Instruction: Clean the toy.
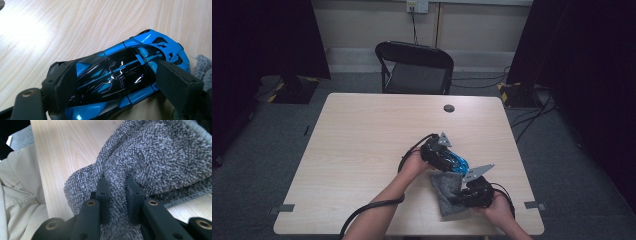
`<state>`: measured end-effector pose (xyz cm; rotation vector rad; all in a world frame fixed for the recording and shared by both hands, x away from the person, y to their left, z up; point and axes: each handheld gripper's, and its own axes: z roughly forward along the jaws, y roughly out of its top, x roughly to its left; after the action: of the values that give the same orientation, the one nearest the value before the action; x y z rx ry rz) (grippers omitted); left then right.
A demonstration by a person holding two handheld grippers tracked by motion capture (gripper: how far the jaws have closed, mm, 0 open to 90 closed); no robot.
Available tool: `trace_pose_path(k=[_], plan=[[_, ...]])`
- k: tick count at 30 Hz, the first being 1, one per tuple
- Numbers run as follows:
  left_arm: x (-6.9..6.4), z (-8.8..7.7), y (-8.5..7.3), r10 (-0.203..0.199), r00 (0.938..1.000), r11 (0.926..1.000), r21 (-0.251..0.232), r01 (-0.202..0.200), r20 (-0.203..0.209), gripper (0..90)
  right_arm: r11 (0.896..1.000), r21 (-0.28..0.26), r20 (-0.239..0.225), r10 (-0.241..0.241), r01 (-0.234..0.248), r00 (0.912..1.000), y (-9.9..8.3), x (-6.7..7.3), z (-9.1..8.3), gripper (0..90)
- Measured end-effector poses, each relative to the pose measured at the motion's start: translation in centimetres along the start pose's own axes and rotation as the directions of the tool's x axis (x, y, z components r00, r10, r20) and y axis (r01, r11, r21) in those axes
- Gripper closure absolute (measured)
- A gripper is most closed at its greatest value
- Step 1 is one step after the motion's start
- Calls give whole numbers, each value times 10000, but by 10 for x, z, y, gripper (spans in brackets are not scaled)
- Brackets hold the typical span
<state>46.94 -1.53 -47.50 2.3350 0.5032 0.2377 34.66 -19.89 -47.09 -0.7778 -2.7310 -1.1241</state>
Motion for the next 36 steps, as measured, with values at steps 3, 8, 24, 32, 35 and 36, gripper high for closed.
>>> trace_pose_path(k=[3, 8, 24, 32, 35, 36], plan=[[0, 0, 0, 1, 10000, 10000, 6, -1, -1, 178, 9998, -123, -80, 125, -126, 9999, -3, -1, -7, 753], [0, 0, 0, -32, 10000, 10000, -17, 32, 0, 179, 9996, -259, 31, 141, -140, 9999, -3, -2, -19, 753], [0, 0, 0, 15, 10000, 10000, -45, -15, 5, 182, 9958, -679, 584, 657, -617, 9961, -5, -16, -66, 753], [0, 0, 0, 19, 10000, 10000, -46, -19, 12, 183, 9908, -1130, 1067, 861, -739, 9906, 1, -27, -89, 754], [0, 0, 0, 40, 10000, 10000, -27, -40, 15, 183, 9895, -1228, 1301, 923, -763, 9872, 4, -33, -95, 754], [0, 0, 0, 30, 10000, 10000, -49, -29, 8, 183, 9882, -1295, 1368, 989, -812, 9856, 5, -36, -98, 754]])
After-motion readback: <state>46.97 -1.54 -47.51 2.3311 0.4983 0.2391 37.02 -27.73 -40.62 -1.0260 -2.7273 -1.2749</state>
